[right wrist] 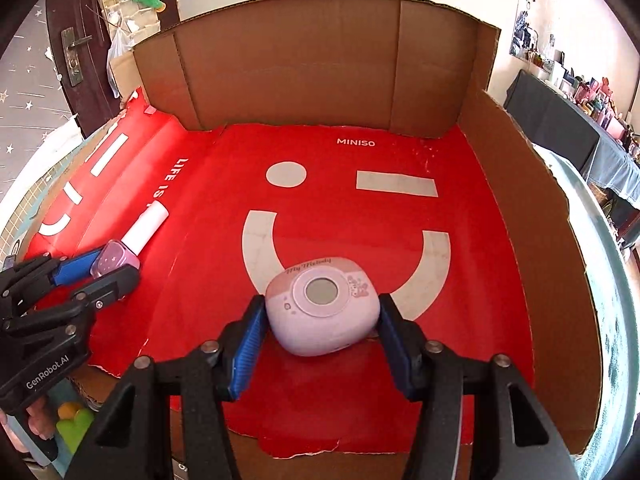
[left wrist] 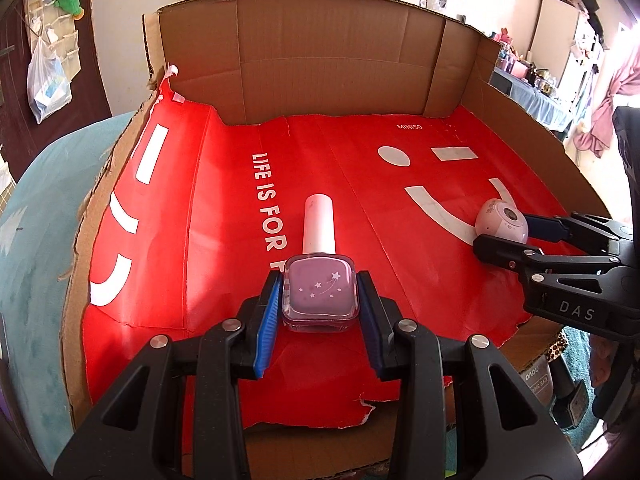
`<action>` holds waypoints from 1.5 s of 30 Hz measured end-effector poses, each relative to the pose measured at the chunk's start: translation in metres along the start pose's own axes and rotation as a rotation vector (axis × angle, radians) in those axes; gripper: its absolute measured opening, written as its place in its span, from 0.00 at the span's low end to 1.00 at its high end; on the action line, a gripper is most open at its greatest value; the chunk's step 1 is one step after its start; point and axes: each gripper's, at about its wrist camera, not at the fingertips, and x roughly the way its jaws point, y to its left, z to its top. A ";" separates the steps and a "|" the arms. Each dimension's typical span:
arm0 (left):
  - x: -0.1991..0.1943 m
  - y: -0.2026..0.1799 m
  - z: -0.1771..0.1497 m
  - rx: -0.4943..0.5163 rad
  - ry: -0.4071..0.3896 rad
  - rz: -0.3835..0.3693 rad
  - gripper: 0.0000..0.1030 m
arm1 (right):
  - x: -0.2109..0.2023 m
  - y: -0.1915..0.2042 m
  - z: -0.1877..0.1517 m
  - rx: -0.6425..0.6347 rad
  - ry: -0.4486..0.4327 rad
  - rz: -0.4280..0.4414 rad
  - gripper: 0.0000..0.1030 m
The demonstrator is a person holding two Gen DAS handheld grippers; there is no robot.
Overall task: Organize rigid objects
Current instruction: 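Carry the nail polish and pink compact with both tools into the red-lined box, then open both tools to release the nail polish and compact on the box floor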
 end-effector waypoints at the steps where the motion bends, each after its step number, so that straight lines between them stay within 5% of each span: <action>1: 0.000 0.000 0.000 0.000 0.000 0.000 0.33 | 0.000 0.000 0.000 0.001 0.000 0.001 0.56; 16: 0.000 0.000 0.000 0.006 0.000 0.010 0.34 | 0.001 0.000 0.000 0.008 -0.003 0.008 0.57; 24: -0.003 -0.003 0.000 0.018 -0.013 0.027 0.46 | 0.000 -0.001 0.001 0.015 -0.003 0.018 0.56; 34: -0.011 -0.004 0.000 0.031 -0.033 0.046 0.50 | -0.005 0.000 0.001 0.011 -0.014 0.034 0.63; 37: -0.016 -0.006 0.001 0.032 -0.055 0.034 0.68 | -0.008 0.001 0.001 0.008 -0.024 0.033 0.64; 45: -0.031 -0.008 0.000 0.038 -0.092 0.057 0.74 | -0.020 0.001 -0.002 0.008 -0.055 0.043 0.69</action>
